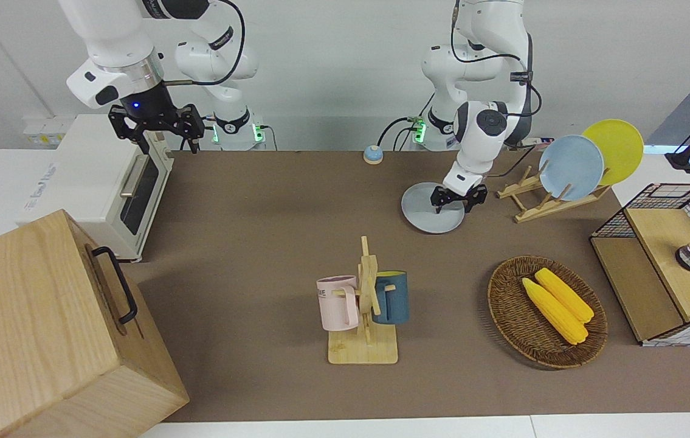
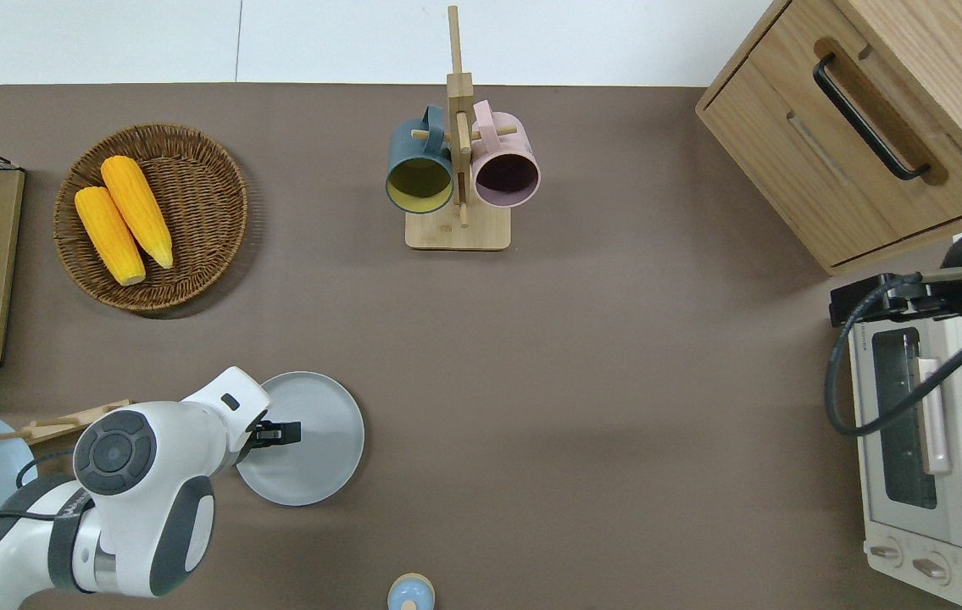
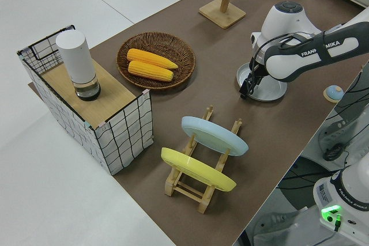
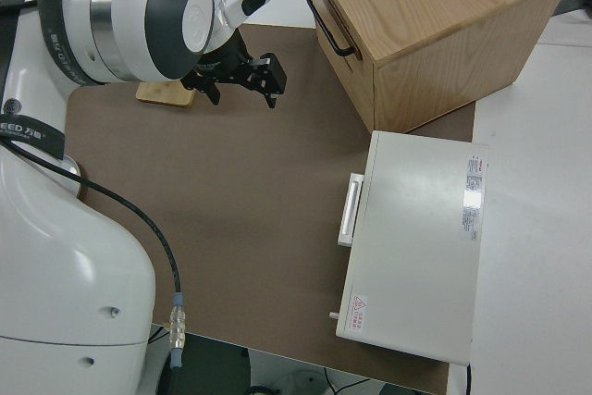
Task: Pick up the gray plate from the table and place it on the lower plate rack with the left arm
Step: 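Close the left gripper on the gray plate's rim nearest the robot, then lift the gray plate and carry it toward the wooden plate rack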
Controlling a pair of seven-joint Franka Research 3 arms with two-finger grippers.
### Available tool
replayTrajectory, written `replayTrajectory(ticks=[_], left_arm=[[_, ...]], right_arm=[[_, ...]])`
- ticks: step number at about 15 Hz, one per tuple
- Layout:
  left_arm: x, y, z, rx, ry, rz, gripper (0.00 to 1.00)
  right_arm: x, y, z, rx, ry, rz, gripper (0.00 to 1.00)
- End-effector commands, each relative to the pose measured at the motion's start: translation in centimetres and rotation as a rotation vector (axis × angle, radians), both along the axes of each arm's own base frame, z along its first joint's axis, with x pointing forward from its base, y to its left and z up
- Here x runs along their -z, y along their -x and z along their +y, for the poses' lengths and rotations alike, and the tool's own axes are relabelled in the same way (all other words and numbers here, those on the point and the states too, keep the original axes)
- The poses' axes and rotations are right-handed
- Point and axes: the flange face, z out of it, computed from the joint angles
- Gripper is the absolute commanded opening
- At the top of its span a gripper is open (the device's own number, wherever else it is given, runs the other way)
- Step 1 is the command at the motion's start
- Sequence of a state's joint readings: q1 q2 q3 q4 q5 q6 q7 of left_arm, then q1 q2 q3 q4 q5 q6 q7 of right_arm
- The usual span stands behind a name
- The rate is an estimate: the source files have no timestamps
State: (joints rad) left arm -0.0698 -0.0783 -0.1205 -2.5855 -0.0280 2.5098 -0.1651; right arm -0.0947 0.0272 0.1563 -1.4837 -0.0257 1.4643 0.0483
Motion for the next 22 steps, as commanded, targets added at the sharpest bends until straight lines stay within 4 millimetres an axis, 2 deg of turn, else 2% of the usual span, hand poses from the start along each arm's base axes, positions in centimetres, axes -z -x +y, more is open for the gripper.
replayTrajectory(ticks=[1,2,3,5,11,15,18,22], left_arm=[[0.4,0.3,0.1,0.003,-0.002,-0.007,0.80],[0.7,0.4,0.1,-0.004,-0.003,0.005,0.63],[0.8,0.5,0.0,-0.003,-0.004,0.010,0.37],[0.8,0.5,0.0,-0.006,-0.004,0.013,0.02],[0.5,0.4,0.5,-0.004,-0.006,0.019,0.00],[-0.4,0.2,0.9,-0.011,-0.007,0.032,0.00],[-2.4,-0.6,0.8,-0.012,-0.010,0.051,0.00],[-6.9,-1.9,0.6,-0.014,-0.021,0.117,0.00]], right_arm=[[-0.3,0.0,0.1,0.003,-0.003,-0.005,0.983],[-0.3,0.0,0.1,0.003,-0.003,-0.005,0.983],[-0.3,0.0,0.1,0.003,-0.003,-0.005,0.983],[-0.3,0.0,0.1,0.003,-0.003,-0.005,0.983],[-0.3,0.0,0.1,0.003,-0.003,-0.005,0.983],[-0.3,0.0,0.1,0.003,-0.003,-0.005,0.983],[-0.3,0.0,0.1,0.003,-0.003,-0.004,0.983],[-0.3,0.0,0.1,0.003,-0.003,-0.005,0.983]])
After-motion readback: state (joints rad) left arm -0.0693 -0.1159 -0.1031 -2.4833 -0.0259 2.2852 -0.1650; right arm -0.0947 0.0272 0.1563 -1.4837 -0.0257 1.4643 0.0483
